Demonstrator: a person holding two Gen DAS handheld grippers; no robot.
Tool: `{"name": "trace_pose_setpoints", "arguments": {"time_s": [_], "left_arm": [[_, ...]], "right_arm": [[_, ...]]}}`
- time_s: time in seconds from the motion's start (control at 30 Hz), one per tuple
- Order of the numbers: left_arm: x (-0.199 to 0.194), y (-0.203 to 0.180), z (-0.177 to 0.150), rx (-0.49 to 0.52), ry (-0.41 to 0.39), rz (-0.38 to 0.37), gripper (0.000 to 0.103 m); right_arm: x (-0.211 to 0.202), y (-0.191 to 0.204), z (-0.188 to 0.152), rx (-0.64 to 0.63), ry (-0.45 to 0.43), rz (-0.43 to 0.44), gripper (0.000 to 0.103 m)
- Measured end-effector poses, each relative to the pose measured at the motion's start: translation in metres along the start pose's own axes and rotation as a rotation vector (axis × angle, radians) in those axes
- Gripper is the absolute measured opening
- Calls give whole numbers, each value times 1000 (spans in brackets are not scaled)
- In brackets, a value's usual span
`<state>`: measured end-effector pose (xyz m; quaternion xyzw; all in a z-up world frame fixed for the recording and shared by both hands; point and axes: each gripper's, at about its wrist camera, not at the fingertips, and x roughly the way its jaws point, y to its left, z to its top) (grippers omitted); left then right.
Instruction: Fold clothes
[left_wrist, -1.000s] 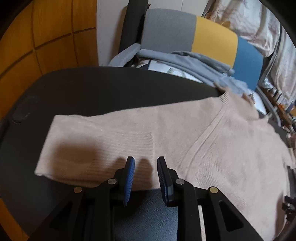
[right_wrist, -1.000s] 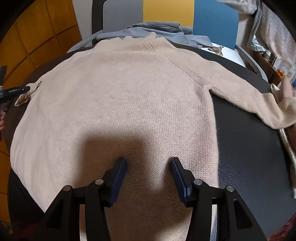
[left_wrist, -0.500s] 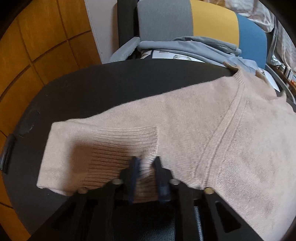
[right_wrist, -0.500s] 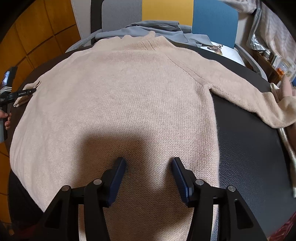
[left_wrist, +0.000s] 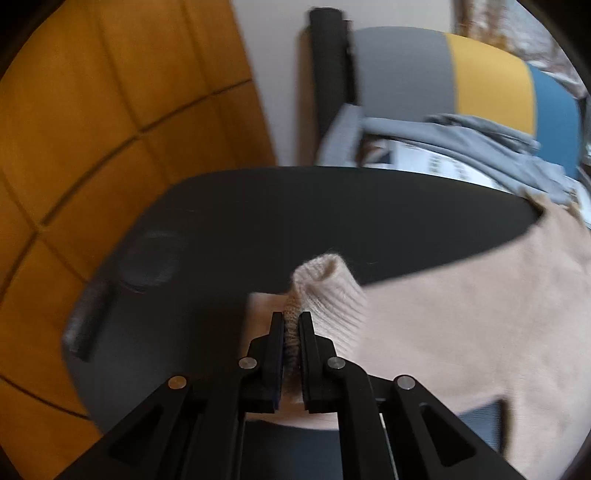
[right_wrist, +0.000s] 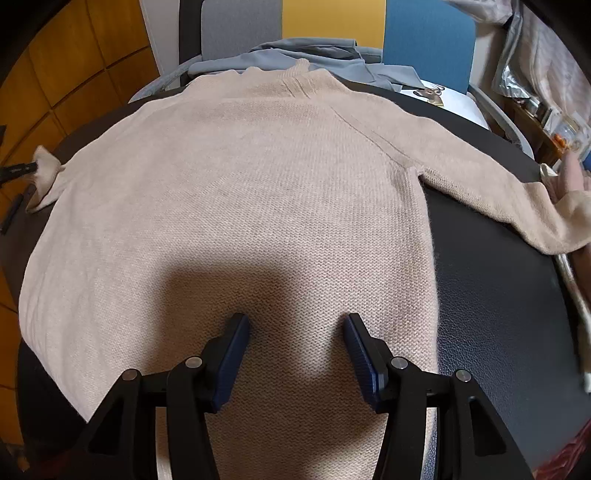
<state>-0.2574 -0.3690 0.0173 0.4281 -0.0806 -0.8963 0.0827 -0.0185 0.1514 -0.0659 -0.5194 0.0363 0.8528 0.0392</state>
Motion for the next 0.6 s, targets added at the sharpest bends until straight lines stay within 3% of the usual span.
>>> {"name": "trace_pose_setpoints", "arguments": {"time_s": [0.27,0.33,0.4,0.47,0.6], "left_arm": [[42,108,3,-160,86,213,7],[52,130,-3,-194,112,298,10],[66,148,-15,-241,174,364,11],[73,160,-28,-303,219,367,11],[60,154,-49,-345,180,377,11]], "right_arm": [[1,-1,1,2,8,0,55],[1,0,1,3,12,-3,55],[1,1,2,3,16,-7,56],[1,1,2,4,19,-7,56],[2,-1,3,8,20,2,58]]}}
